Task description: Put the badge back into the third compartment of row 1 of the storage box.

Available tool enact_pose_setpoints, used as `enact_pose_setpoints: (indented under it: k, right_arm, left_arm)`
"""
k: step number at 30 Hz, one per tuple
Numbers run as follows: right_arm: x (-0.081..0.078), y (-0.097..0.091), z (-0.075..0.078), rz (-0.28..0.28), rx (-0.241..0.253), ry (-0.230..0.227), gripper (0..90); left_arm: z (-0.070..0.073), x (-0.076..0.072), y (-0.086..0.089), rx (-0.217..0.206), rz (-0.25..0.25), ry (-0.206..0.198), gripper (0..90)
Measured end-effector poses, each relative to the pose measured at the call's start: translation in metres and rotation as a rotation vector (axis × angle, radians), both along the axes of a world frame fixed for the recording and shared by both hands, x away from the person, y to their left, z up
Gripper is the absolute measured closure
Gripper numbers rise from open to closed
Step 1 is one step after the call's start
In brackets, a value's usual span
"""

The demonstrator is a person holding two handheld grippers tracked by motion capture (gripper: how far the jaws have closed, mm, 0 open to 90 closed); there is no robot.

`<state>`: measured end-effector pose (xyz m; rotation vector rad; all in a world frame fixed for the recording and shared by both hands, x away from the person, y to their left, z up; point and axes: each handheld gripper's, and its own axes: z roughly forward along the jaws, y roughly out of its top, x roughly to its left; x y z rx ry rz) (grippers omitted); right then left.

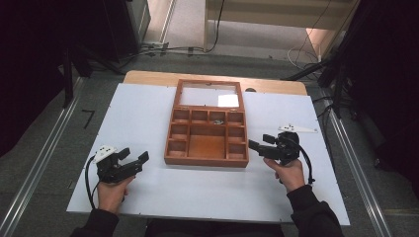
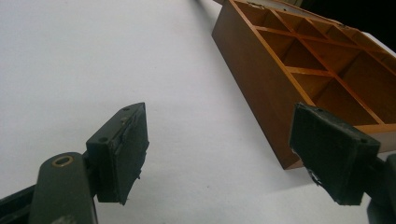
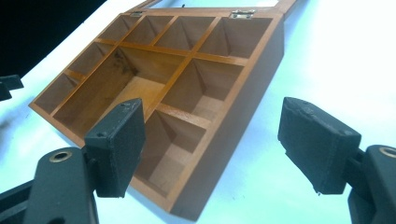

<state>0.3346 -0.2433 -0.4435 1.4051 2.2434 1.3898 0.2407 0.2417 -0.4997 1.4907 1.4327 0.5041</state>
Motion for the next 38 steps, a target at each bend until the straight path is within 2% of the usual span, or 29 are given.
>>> enact_pose_setpoints:
  k: [6, 20, 29, 33, 37, 38]
  right_arm:
    - [-0.008, -0.015, -0.001, -0.019, 0.005, -0.012, 21.5]
    - [-0.019, -0.051, -0.006, -0.088, -0.007, -0.010, 21.5]
    - [-0.030, -0.079, -0.012, -0.149, -0.047, -0.007, 21.5]
    - [-0.035, -0.091, -0.015, -0.173, -0.071, -0.005, 21.3]
    - [-0.042, -0.101, -0.019, -0.210, -0.148, -0.028, 20.3]
    - [-0.043, -0.103, -0.022, -0.226, -0.191, -0.040, 20.2]
  left_arm:
    - [0.000, 0.000, 0.000, -0.001, 0.001, 0.000, 20.1]
    - [0.001, -0.001, 0.000, -0.002, 0.000, -0.002, 20.1]
    - [0.001, -0.001, 0.000, 0.001, -0.001, -0.002, 20.1]
    - [0.001, -0.001, 0.000, 0.002, -0.002, -0.001, 20.1]
    - [0.001, -0.001, 0.000, -0.001, -0.002, 0.000, 20.1]
    - [0.001, -0.001, -0.001, 0.000, -0.003, -0.001, 20.1]
